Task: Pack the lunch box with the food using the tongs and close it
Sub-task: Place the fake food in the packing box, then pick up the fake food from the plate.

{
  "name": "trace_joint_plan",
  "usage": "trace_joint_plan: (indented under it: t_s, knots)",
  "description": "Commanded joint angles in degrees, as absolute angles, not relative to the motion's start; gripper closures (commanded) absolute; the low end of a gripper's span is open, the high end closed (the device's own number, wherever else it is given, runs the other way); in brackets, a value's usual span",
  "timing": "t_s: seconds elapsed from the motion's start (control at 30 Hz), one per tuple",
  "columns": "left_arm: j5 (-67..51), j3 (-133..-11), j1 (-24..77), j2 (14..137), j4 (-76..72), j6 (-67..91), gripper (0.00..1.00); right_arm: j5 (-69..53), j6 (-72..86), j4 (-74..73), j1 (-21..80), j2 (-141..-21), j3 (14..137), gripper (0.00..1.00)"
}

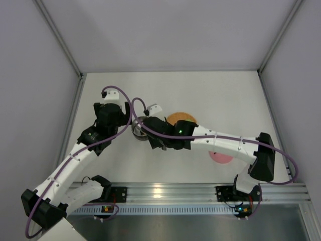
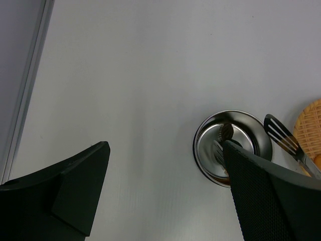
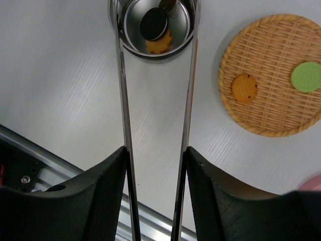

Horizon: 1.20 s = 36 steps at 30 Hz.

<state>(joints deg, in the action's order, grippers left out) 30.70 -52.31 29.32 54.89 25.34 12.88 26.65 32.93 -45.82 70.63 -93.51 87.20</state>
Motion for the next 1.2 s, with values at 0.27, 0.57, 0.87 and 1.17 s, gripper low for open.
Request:
trace_joint_plan:
  t_s: [0.27,0.57,0.87,1.17]
  knots:
    - [30.67,-54.32,29.44,53.79,24.96,12.48,0.01,34.18,34.27,-47.01,70.84,-86.76,85.89,0.51]
    - [30.41,-54.32,29.44,53.88,24.96,12.57,0.01,40.08,39.81,-52.21,66.27,-71.55,71.48,0.52]
    - [29.80,-54.40,29.44,54.05,24.87,12.57,0.01,40.87,42.45,-52.56,63.90,-69.26,63.72,0.54]
    - [29.79,-54.40,29.53,54.05,24.79,12.57,0.01,40.43,42.10,-50.98,62.40,-71.89,61.70,0.55]
